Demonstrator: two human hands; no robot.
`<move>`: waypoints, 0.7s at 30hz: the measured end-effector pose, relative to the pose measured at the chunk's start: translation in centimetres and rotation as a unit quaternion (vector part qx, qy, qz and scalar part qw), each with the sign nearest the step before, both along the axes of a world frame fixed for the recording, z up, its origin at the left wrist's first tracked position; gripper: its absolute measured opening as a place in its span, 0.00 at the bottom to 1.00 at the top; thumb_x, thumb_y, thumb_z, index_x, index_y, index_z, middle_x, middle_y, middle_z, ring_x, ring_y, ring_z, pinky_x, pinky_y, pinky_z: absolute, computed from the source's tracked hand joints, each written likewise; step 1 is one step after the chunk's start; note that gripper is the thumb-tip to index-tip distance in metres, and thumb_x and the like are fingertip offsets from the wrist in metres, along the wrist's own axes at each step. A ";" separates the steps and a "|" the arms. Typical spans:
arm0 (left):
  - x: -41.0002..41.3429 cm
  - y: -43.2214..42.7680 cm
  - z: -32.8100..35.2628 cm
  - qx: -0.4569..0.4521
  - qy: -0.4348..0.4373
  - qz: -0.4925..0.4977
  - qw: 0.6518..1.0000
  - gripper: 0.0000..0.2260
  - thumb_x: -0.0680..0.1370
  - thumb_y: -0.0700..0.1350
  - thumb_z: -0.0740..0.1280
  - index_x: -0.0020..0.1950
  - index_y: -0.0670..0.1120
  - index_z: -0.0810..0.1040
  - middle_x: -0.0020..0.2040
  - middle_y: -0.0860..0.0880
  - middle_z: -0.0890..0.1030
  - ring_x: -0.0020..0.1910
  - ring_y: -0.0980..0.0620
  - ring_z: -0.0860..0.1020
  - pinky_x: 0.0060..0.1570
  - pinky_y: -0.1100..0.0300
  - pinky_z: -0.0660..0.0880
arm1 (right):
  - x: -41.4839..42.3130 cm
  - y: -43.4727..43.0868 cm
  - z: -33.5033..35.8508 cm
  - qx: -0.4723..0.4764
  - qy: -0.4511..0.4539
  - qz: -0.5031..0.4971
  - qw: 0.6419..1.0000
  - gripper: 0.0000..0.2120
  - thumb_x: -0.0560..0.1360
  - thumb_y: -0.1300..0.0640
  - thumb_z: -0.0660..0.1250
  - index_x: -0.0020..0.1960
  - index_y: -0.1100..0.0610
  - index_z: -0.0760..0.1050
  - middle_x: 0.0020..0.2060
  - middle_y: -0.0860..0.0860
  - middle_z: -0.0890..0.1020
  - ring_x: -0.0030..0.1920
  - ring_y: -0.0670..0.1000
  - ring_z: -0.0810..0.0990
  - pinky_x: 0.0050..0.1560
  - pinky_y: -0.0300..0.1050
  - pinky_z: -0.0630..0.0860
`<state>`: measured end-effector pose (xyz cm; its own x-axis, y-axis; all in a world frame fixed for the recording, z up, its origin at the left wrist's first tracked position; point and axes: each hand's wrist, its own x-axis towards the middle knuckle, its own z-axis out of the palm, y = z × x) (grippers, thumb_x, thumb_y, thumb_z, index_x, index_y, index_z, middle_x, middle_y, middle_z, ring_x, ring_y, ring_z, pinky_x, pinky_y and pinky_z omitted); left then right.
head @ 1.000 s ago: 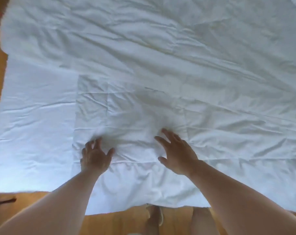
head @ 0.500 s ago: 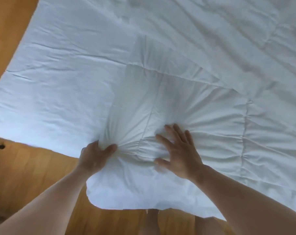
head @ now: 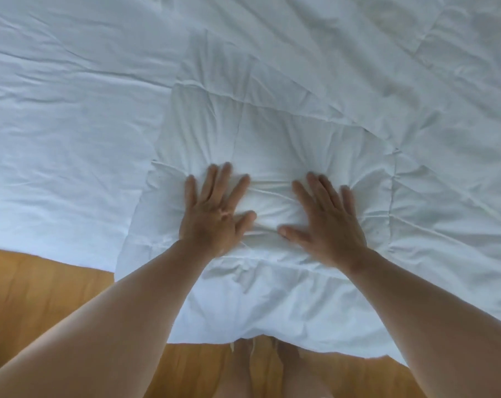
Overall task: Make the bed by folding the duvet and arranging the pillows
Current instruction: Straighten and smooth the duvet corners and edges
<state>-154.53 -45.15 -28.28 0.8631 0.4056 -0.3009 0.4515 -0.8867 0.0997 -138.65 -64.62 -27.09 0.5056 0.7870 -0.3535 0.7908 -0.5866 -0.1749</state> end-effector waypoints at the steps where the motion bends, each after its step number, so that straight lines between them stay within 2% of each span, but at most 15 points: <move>1: -1.4 -0.5 -0.6 0.004 0.010 -0.001 1.000 0.34 0.80 0.67 0.50 0.83 0.54 0.51 0.83 0.44 0.47 0.82 0.42 0.47 0.76 0.34 0.48 | -0.3 -2.2 -0.3 -0.012 0.002 0.000 1.000 0.45 0.74 0.24 0.49 0.83 0.48 0.46 0.82 0.50 0.44 0.82 0.52 0.43 0.79 0.63 0.45; 3: -4.5 -2.1 -1.1 -0.001 0.031 0.000 1.000 0.35 0.80 0.66 0.50 0.83 0.50 0.52 0.83 0.43 0.48 0.82 0.42 0.48 0.76 0.35 0.48 | -1.4 -6.6 -0.6 -0.041 0.019 0.009 0.999 0.44 0.76 0.25 0.44 0.83 0.50 0.43 0.82 0.49 0.41 0.81 0.51 0.39 0.79 0.62 0.43; 5: -6.9 -4.0 0.3 -0.024 0.095 0.010 0.995 0.37 0.80 0.68 0.48 0.83 0.50 0.46 0.83 0.43 0.42 0.82 0.42 0.44 0.77 0.36 0.46 | -3.0 -9.3 -0.3 -0.063 0.038 0.008 0.997 0.45 0.76 0.25 0.44 0.83 0.51 0.41 0.82 0.50 0.40 0.81 0.51 0.38 0.79 0.61 0.42; 7: -8.1 -5.2 2.9 -0.044 0.173 0.025 0.984 0.38 0.79 0.71 0.44 0.82 0.53 0.38 0.82 0.46 0.34 0.81 0.44 0.38 0.77 0.37 0.43 | -4.4 -10.5 1.5 -0.094 0.068 -0.003 0.993 0.45 0.76 0.26 0.45 0.82 0.52 0.39 0.82 0.51 0.40 0.81 0.52 0.37 0.79 0.59 0.40; 9: -8.7 -5.7 6.2 -0.078 0.232 0.069 0.967 0.36 0.78 0.71 0.43 0.81 0.58 0.35 0.81 0.51 0.31 0.81 0.47 0.35 0.77 0.38 0.42 | -5.2 -10.8 4.4 -0.146 0.113 0.002 0.983 0.44 0.77 0.27 0.47 0.82 0.50 0.36 0.81 0.51 0.37 0.81 0.53 0.35 0.80 0.58 0.40; 11: -9.7 -5.9 9.9 -0.117 0.260 0.143 0.948 0.35 0.79 0.71 0.44 0.81 0.59 0.38 0.82 0.52 0.37 0.82 0.48 0.40 0.78 0.40 0.47 | -5.7 -10.9 8.6 -0.183 0.164 0.002 0.969 0.42 0.78 0.30 0.52 0.82 0.49 0.38 0.82 0.51 0.39 0.81 0.54 0.39 0.80 0.57 0.46; 14: -12.1 -6.2 15.6 -0.153 0.257 0.239 0.924 0.34 0.80 0.68 0.47 0.82 0.54 0.49 0.83 0.47 0.51 0.81 0.46 0.53 0.78 0.44 0.56 | -6.2 -11.0 15.5 -0.164 0.224 -0.044 0.960 0.39 0.80 0.34 0.57 0.82 0.49 0.46 0.82 0.51 0.49 0.81 0.53 0.49 0.78 0.53 0.56; 17: -15.9 -6.8 21.5 -0.202 0.247 0.315 0.894 0.29 0.83 0.63 0.51 0.79 0.49 0.61 0.79 0.44 0.64 0.77 0.44 0.63 0.75 0.48 0.62 | -6.4 -10.4 21.2 -0.160 0.220 -0.044 0.961 0.35 0.80 0.36 0.58 0.81 0.51 0.53 0.80 0.51 0.59 0.78 0.53 0.60 0.75 0.50 0.62; 21: -21.9 -7.0 27.4 -0.252 0.242 0.395 0.850 0.26 0.84 0.61 0.51 0.77 0.48 0.66 0.77 0.44 0.67 0.76 0.43 0.64 0.72 0.48 0.64 | -6.8 -8.8 26.3 -0.206 0.221 -0.031 0.953 0.31 0.80 0.36 0.59 0.78 0.50 0.61 0.73 0.50 0.71 0.72 0.52 0.69 0.69 0.48 0.67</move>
<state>-176.45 -52.15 -0.88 0.1070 0.5140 -0.8511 0.9821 -0.1881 0.0100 -145.40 -73.45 -0.80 0.2777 0.5082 -0.8152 0.6547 -0.7211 -0.2265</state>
